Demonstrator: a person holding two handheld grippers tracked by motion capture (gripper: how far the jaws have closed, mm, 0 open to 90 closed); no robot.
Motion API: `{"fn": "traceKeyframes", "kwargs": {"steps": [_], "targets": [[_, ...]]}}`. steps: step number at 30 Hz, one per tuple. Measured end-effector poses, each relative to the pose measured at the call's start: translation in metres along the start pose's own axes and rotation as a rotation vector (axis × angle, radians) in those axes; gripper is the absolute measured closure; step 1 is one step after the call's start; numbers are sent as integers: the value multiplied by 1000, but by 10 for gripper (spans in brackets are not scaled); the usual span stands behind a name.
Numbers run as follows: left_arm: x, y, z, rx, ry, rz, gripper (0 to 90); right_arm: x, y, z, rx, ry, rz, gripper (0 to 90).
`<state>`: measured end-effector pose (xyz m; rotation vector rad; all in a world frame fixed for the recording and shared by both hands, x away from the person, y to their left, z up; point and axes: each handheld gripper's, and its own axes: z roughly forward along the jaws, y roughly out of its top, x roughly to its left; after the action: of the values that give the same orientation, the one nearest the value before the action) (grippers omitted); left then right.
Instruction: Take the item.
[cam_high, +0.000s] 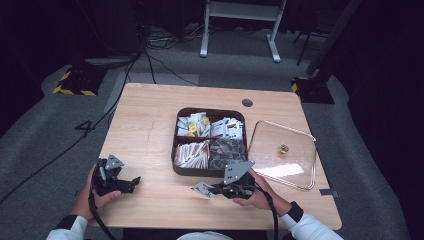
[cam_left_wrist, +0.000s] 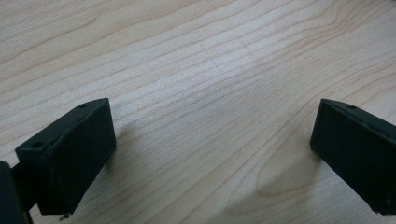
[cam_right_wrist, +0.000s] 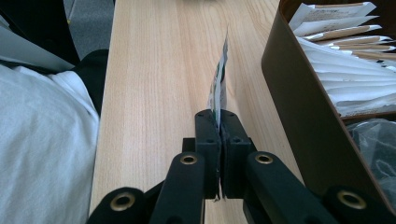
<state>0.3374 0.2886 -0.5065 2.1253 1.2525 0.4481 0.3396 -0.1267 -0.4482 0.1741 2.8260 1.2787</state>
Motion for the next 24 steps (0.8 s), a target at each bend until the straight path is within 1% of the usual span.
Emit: {"fn": "traceKeyframes", "kwargs": {"steps": [2, 4, 9, 12, 13, 17, 21, 24], "targets": [[0, 0, 0, 0, 0, 0, 4, 1, -1, 1, 1, 7, 8, 887], [0, 0, 0, 0, 0, 0, 4, 1, -3, 1, 2, 12, 5, 886], [0, 0, 0, 0, 0, 0, 4, 0, -5, -1, -5, 22, 25, 885], [0, 0, 0, 0, 0, 0, 4, 2, -5, -2, 4, 18, 14, 856], [0, 0, 0, 0, 0, 0, 4, 2, -5, -2, 6, 15, 15, 831], [0, 0, 0, 0, 0, 1, 4, 0, -6, -3, 13, -25, 14, 770], [0, 0, 0, 0, 0, 0, 4, -2, -6, -5, 12, -51, 15, 748], [0, 0, 0, 0, 0, 0, 4, -3, -6, -6, 11, -54, 20, 745]]}}
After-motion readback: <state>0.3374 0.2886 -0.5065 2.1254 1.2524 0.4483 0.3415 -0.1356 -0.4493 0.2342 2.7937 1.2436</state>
